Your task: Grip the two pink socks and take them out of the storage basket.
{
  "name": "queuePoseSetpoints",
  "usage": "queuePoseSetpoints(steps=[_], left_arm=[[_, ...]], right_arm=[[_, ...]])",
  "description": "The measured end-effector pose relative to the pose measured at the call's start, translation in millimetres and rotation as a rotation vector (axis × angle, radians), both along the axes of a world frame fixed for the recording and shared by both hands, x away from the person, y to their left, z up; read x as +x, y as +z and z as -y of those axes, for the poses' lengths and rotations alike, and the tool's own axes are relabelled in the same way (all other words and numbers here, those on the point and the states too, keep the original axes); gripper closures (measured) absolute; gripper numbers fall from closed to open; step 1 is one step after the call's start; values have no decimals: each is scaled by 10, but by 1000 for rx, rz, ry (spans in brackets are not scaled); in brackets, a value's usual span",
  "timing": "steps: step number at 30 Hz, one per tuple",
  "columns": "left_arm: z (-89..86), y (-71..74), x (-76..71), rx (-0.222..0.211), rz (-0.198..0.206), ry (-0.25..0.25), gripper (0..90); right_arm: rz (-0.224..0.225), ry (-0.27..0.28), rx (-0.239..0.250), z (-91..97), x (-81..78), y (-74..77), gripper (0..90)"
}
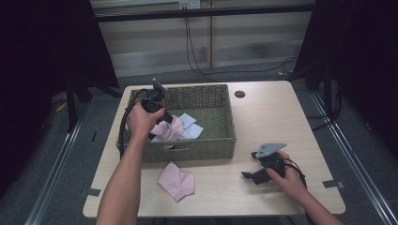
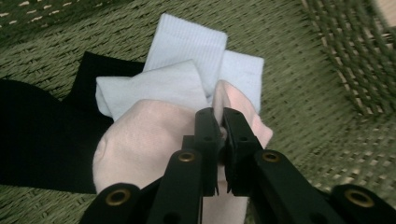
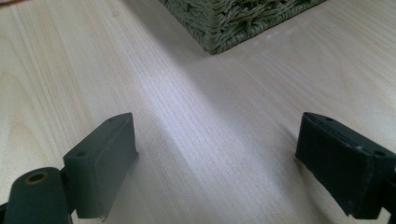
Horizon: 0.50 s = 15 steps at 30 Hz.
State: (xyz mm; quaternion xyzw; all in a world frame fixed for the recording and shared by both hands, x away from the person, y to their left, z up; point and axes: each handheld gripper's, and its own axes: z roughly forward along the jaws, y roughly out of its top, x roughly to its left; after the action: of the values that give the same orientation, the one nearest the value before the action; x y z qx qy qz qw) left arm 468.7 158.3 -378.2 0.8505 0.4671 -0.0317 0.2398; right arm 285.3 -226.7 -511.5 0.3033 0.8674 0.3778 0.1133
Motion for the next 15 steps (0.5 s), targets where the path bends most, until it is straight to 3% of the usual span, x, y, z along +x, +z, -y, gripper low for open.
queuePoseSetpoints(steps=[15], left_arm=[[-64, 421, -129, -36, 29, -41, 851]], right_arm=[[0, 0, -1, 0, 0, 1, 113]])
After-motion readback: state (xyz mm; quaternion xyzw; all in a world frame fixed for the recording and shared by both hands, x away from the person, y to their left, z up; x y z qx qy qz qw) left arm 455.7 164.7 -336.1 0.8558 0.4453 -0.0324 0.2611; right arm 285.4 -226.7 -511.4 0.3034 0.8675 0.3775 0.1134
